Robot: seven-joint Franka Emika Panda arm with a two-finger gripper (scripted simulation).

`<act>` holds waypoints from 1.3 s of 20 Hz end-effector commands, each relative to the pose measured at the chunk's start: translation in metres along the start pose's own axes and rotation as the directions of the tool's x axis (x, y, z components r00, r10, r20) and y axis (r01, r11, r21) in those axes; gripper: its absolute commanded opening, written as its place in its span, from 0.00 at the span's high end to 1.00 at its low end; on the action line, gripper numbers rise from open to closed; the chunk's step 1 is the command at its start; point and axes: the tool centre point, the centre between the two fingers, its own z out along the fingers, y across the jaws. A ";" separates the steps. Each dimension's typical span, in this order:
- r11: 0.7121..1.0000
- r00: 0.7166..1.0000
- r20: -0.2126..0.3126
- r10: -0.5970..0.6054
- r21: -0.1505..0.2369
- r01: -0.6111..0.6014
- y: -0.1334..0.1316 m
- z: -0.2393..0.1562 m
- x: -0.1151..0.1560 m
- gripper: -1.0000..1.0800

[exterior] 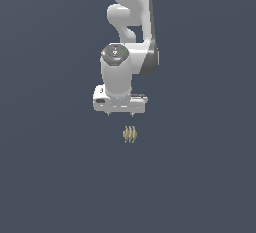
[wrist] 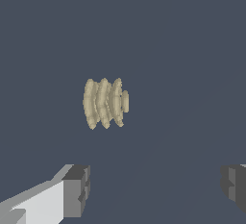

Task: Pick up the object and move it to a goal position.

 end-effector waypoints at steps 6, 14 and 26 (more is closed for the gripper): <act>1.000 1.000 -0.002 -0.024 -0.013 0.024 0.003 -0.003 0.002 0.04; 0.999 0.999 -0.004 -0.047 -0.027 0.047 0.007 -0.005 0.003 0.04; 0.999 0.998 -0.033 -0.045 -0.012 0.045 -0.025 0.032 0.029 0.04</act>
